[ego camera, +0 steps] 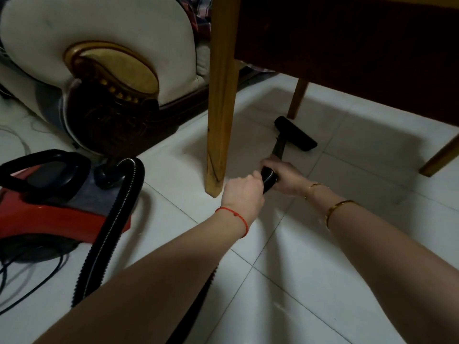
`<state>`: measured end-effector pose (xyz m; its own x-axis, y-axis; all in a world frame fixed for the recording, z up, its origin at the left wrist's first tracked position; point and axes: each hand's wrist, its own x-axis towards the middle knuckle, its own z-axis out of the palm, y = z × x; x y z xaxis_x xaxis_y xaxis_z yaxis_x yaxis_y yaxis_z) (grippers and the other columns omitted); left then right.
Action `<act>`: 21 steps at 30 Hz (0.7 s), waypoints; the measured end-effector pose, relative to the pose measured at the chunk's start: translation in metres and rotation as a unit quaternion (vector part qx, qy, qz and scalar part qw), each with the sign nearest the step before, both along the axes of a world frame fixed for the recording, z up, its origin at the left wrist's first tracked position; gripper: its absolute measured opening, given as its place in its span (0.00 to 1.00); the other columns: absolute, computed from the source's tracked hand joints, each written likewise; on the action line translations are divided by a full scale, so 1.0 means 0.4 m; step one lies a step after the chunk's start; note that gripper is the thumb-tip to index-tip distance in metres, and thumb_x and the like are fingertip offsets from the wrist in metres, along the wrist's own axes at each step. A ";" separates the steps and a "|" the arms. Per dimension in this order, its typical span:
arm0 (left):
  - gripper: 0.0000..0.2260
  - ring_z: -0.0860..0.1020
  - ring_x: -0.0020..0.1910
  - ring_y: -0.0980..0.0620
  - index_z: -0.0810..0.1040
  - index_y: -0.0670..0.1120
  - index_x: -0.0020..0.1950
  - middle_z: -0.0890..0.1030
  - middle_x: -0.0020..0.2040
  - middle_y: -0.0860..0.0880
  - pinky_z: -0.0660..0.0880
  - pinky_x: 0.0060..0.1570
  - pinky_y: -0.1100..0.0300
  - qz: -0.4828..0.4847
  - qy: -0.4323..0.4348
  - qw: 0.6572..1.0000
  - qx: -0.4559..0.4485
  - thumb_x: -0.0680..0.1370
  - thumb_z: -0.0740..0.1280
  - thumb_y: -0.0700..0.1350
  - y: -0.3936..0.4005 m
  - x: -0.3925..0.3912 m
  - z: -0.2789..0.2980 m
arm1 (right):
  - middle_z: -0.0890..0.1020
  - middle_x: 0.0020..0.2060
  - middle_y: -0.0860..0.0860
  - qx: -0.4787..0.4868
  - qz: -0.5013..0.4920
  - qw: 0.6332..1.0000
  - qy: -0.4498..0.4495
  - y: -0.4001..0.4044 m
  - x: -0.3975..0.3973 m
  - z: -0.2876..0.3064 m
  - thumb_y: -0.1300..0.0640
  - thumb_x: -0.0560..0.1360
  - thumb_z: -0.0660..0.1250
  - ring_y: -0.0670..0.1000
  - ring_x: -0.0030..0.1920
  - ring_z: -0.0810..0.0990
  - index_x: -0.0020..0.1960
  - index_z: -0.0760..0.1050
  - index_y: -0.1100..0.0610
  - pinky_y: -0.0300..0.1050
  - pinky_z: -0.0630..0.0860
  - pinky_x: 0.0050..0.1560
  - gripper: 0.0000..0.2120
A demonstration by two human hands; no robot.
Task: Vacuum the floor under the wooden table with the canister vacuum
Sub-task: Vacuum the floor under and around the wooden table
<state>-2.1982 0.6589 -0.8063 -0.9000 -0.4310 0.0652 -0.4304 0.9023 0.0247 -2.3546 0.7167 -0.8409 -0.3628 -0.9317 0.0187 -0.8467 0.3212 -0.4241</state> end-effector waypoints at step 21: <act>0.13 0.80 0.53 0.44 0.69 0.44 0.63 0.80 0.55 0.45 0.64 0.39 0.58 -0.089 -0.006 0.996 -0.021 0.79 0.62 0.43 0.101 -0.149 -0.009 | 0.72 0.46 0.50 0.059 -0.188 0.979 0.051 0.171 -0.084 -0.014 0.58 0.74 0.63 0.55 0.40 0.76 0.45 0.69 0.53 0.45 0.67 0.36 0.02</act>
